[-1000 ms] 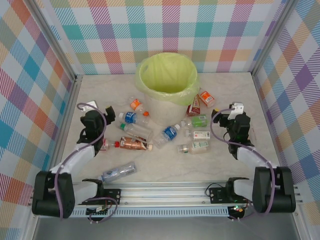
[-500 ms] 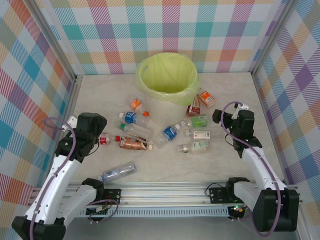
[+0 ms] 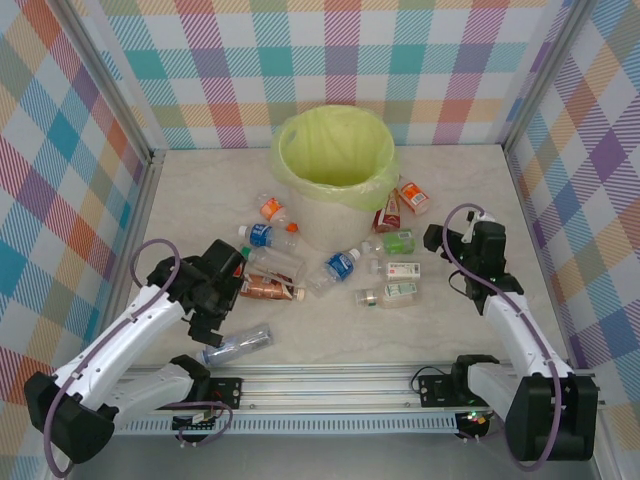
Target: Put the plastic bottles in the bin
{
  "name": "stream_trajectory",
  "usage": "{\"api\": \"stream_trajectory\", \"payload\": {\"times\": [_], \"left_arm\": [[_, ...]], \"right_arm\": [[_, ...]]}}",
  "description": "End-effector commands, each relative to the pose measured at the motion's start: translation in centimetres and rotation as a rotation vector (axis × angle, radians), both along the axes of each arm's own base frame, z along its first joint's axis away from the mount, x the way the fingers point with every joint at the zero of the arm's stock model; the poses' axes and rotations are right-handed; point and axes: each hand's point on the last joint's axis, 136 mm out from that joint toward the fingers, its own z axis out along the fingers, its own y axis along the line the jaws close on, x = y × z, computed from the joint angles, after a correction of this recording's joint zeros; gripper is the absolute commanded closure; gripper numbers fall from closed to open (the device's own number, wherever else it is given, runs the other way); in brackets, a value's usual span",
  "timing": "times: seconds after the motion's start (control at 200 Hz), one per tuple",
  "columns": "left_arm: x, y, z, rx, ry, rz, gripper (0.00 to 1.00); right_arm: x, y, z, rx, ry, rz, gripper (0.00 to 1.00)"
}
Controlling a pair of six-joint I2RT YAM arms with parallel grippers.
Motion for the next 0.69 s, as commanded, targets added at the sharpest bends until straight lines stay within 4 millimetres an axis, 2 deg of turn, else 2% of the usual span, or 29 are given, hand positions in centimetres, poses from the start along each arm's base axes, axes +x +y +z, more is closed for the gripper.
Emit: {"api": "stream_trajectory", "payload": {"times": [0.0,0.09,0.2,0.38,0.56,0.69], "left_arm": [[-2.4,0.1,-1.0,-0.030,0.074,0.102,0.00],[-2.9,-0.7,-3.2,-0.083,0.073,0.145,0.00],[-2.2,-2.4,-6.2,-0.157,0.048,0.185,0.02],[-0.6,-3.0,-8.4,-0.152,-0.005,0.202,0.02],[-1.5,-1.6,-10.9,-0.096,0.022,0.268,0.05],[-1.5,-0.6,-12.2,-0.094,-0.026,0.314,0.17]], "right_arm": [[0.8,0.1,1.1,0.004,-0.030,0.001,0.00],[0.9,0.2,1.2,-0.002,-0.040,0.009,0.00],[1.0,0.4,1.7,-0.013,-0.061,0.033,0.00],[0.9,0.6,2.7,-0.037,-0.080,0.058,0.00],[0.4,0.5,2.8,-0.038,-0.088,0.053,0.00],[0.1,0.5,2.8,-0.038,-0.089,0.049,0.00]]}}
